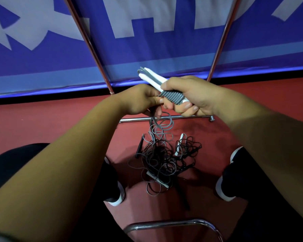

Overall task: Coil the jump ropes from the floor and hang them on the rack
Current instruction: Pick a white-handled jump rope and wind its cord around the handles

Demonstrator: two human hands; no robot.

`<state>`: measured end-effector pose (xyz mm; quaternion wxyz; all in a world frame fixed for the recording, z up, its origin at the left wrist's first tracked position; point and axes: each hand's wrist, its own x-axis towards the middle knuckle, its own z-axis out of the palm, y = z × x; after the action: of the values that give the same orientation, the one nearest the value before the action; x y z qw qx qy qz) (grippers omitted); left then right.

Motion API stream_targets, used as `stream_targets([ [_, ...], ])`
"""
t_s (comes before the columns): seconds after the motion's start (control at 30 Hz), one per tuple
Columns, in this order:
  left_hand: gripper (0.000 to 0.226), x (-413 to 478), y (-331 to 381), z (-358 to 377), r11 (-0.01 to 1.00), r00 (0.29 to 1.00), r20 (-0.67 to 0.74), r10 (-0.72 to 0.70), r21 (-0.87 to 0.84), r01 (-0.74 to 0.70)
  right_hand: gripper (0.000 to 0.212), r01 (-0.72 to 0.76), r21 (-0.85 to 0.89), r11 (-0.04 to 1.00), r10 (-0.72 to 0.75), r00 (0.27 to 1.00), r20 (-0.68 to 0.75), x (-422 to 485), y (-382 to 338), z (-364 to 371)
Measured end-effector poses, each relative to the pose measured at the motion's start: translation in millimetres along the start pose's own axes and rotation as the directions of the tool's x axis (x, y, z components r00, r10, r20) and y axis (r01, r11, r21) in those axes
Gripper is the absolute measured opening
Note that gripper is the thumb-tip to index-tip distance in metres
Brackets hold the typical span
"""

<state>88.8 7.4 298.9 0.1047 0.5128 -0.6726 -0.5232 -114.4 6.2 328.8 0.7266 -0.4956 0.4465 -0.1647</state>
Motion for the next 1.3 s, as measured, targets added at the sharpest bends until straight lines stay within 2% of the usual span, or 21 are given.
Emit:
stream_targets([
  [0.13,0.015,-1,1,-2,0.997,0.997,-0.032,0.067,-0.026,-0.068,0.033,-0.049,-0.032,0.998,0.052,0.992,0.115,-7,-4,-2],
  [0.2,0.013,-3,0,-8,0.992,0.995,-0.050,0.090,-0.079,-0.094,0.030,-0.099,-0.057,0.993,0.108,0.975,0.194,-12,-7,-4],
  [0.3,0.015,-8,2,-17,0.985,0.985,-0.051,0.162,-0.058,-0.165,0.024,-0.244,-0.134,0.960,0.275,0.904,0.328,-18,-10,-6],
  [0.37,0.012,-9,8,-16,0.985,0.988,-0.036,0.149,-0.077,-0.152,0.019,-0.330,-0.210,0.920,0.387,0.843,0.374,-21,-8,-6],
  [0.43,0.013,-7,15,-13,0.987,0.988,-0.054,0.143,-0.070,-0.146,0.016,-0.377,-0.298,0.877,0.469,0.804,0.365,-19,-3,-5],
  [0.53,0.017,-6,24,-11,0.984,0.984,-0.048,0.173,0.044,-0.171,0.015,-0.402,-0.375,0.835,0.512,0.819,0.261,-10,9,-8],
  [0.67,0.013,-4,27,-11,0.964,0.987,-0.084,0.141,0.237,-0.117,0.020,-0.399,-0.421,0.814,0.462,0.885,0.055,2,22,-18],
  [0.73,0.014,-4,27,-8,0.947,0.992,-0.052,0.118,0.307,-0.097,0.018,-0.394,-0.467,0.792,0.413,0.908,-0.066,8,26,-22],
  [0.8,0.017,-3,28,-6,0.916,0.992,-0.047,0.114,0.391,-0.087,0.020,-0.388,-0.501,0.773,0.353,0.920,-0.169,11,28,-23],
  [0.87,0.017,-1,28,-4,0.900,0.988,-0.104,0.112,0.433,-0.057,0.023,-0.384,-0.503,0.774,0.292,0.922,-0.255,16,29,-26],
  [0.93,0.015,2,26,-2,0.920,0.984,-0.160,0.077,0.391,-0.008,0.031,-0.359,-0.501,0.787,0.218,0.922,-0.319,21,31,-29],
  [1.03,0.021,5,22,0,0.945,0.986,-0.158,-0.051,0.311,0.098,0.042,-0.274,-0.546,0.792,0.059,0.924,-0.378,26,31,-26],
  [1.13,0.029,10,17,4,0.860,0.981,-0.173,-0.092,0.482,0.166,0.036,-0.133,-0.385,0.913,-0.002,0.943,-0.332,28,29,-17],
  [1.2,0.026,11,14,8,0.898,0.978,-0.162,-0.134,0.398,0.189,0.032,-0.100,-0.260,0.960,0.019,0.955,-0.295,24,23,-12],
  [1.27,0.030,10,14,10,0.961,0.969,-0.171,-0.177,0.183,0.207,0.030,-0.090,-0.162,0.983,0.042,0.960,-0.277,20,18,-8],
  [1.3,0.032,9,14,9,0.977,0.963,-0.191,-0.189,0.061,0.203,0.035,-0.079,-0.119,0.990,0.043,0.959,-0.280,19,16,-7],
])
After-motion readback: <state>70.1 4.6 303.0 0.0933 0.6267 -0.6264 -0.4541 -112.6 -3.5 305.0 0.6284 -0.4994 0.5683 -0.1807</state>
